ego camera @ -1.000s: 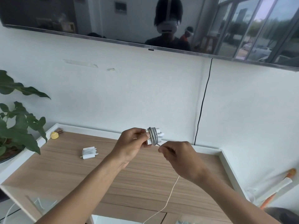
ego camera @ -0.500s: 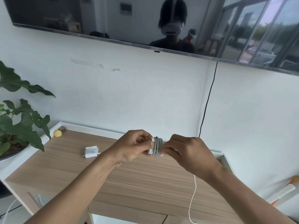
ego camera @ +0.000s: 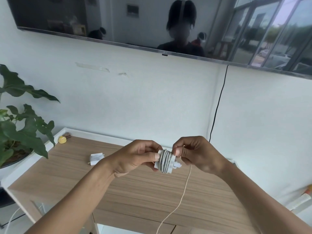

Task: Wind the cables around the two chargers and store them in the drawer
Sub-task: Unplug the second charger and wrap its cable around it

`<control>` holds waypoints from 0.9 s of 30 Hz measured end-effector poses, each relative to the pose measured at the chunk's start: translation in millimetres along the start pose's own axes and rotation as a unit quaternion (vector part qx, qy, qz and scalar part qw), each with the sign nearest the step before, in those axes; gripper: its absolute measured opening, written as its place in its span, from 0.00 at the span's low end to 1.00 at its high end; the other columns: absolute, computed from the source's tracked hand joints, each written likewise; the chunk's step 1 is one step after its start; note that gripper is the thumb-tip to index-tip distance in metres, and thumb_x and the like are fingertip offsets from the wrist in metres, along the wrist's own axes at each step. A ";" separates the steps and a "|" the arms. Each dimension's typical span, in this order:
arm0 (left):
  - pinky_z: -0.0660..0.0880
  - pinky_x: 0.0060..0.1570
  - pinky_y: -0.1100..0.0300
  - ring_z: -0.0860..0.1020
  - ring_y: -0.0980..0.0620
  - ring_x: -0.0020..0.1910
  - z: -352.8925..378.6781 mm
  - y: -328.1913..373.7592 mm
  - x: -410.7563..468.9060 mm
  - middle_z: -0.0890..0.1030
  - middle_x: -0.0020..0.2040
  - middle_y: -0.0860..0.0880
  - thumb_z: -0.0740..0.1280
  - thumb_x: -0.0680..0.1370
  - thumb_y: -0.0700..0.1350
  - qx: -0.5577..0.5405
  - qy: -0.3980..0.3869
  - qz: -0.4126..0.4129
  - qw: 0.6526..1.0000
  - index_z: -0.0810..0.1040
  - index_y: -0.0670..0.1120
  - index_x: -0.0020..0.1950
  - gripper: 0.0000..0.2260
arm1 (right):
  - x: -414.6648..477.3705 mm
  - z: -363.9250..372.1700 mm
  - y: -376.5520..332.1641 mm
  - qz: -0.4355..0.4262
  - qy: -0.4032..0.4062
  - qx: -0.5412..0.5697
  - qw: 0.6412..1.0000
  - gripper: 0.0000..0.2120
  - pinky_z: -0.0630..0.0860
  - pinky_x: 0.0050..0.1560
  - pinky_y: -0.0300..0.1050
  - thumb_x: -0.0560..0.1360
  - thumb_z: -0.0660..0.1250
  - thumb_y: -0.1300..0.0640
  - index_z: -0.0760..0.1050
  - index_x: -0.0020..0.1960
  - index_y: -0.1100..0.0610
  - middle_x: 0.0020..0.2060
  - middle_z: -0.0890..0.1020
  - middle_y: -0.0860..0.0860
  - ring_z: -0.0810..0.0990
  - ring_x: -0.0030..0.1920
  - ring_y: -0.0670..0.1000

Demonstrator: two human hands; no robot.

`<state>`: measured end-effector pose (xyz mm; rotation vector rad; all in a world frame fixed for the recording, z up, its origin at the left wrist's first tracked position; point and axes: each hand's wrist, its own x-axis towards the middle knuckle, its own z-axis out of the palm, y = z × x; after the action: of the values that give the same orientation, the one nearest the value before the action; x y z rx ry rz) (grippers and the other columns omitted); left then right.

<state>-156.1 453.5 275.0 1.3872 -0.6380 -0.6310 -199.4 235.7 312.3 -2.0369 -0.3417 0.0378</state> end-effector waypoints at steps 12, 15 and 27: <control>0.80 0.45 0.59 0.80 0.48 0.44 25.5 -3.0 15.4 0.84 0.45 0.41 0.63 0.79 0.40 -0.185 0.097 0.051 0.977 0.82 0.35 0.51 0.11 | -10.8 32.0 34.5 0.008 0.145 0.083 0.986 0.14 0.65 0.26 0.40 0.80 0.59 0.62 0.75 0.37 0.61 0.24 0.76 0.48 0.69 0.23 0.46; 0.80 0.43 0.61 0.81 0.51 0.40 35.8 -5.0 25.5 0.85 0.44 0.43 0.62 0.79 0.40 -0.191 0.165 0.057 0.966 0.83 0.37 0.48 0.11 | -14.5 42.1 35.4 0.028 0.189 -0.031 0.981 0.17 0.66 0.27 0.37 0.80 0.61 0.58 0.75 0.33 0.56 0.21 0.75 0.48 0.69 0.22 0.45; 0.81 0.45 0.56 0.83 0.48 0.39 26.0 -26.8 46.3 0.81 0.43 0.44 0.68 0.78 0.38 -0.003 0.329 0.057 0.942 0.77 0.40 0.48 0.02 | -29.5 34.1 -3.8 -0.032 0.133 -0.312 0.940 0.09 0.74 0.37 0.47 0.79 0.60 0.50 0.78 0.46 0.51 0.31 0.78 0.46 0.76 0.33 0.52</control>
<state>-144.4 399.9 252.1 1.4339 -0.1717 -0.0516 -234.4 259.3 296.0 -2.6133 -0.2671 -0.4358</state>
